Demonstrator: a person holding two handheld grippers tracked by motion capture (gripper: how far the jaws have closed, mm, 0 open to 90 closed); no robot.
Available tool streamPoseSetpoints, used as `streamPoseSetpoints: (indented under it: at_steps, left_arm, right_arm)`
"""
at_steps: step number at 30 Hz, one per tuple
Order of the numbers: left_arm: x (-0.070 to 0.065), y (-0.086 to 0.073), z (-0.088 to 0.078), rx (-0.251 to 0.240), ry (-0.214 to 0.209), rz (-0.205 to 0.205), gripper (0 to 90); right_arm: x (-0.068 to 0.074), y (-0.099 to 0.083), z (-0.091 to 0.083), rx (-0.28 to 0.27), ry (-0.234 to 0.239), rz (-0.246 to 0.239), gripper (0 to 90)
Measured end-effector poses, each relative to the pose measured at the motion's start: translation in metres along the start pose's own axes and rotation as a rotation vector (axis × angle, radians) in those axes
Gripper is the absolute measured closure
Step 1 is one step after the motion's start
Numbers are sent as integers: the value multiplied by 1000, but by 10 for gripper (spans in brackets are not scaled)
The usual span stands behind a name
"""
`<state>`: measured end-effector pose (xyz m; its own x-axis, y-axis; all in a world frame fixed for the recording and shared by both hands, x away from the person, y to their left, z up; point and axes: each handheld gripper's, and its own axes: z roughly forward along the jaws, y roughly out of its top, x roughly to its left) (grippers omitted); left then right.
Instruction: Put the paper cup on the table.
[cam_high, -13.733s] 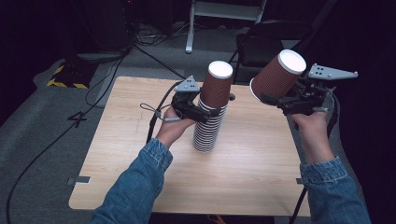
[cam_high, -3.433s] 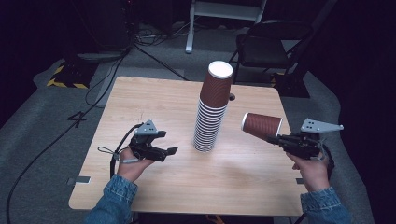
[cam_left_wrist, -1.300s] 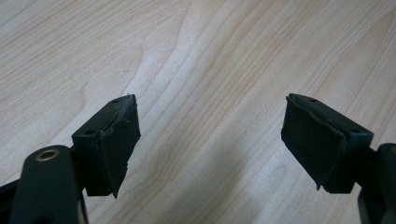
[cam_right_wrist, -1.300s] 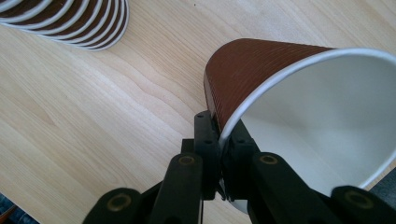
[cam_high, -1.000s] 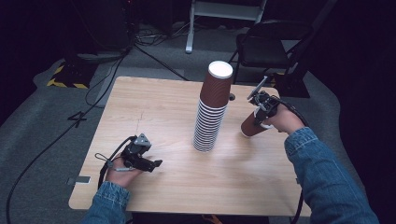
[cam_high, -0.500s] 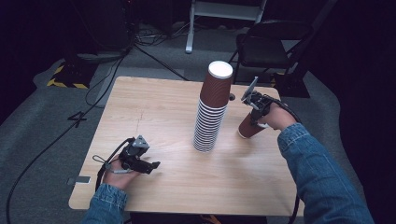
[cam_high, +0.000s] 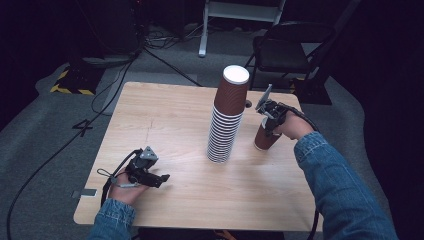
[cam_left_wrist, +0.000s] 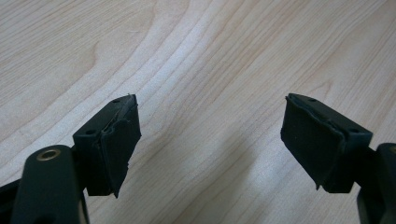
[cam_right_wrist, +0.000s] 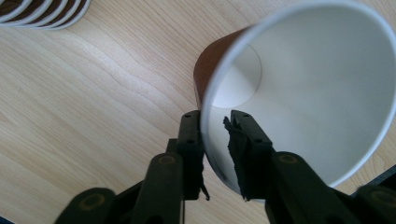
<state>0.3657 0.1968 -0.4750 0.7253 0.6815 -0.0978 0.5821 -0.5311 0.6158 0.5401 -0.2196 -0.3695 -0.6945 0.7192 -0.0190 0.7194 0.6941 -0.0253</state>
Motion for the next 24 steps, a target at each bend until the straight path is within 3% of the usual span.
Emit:
streamPoseSetpoints:
  at_steps: [15,18,24]
  left_arm:
    - [0,2,2,4,-5,8,197]
    - [1,1,1,-2,-4,-2,196]
    - [1,-1,1,1,-1,-8,194]
  right_arm:
    - [-2,-7,-5,-62,44,12,428]
    - [0,-12,-15,-119,37,10,369]
    - [5,-38,-41,-313,65,7,320]
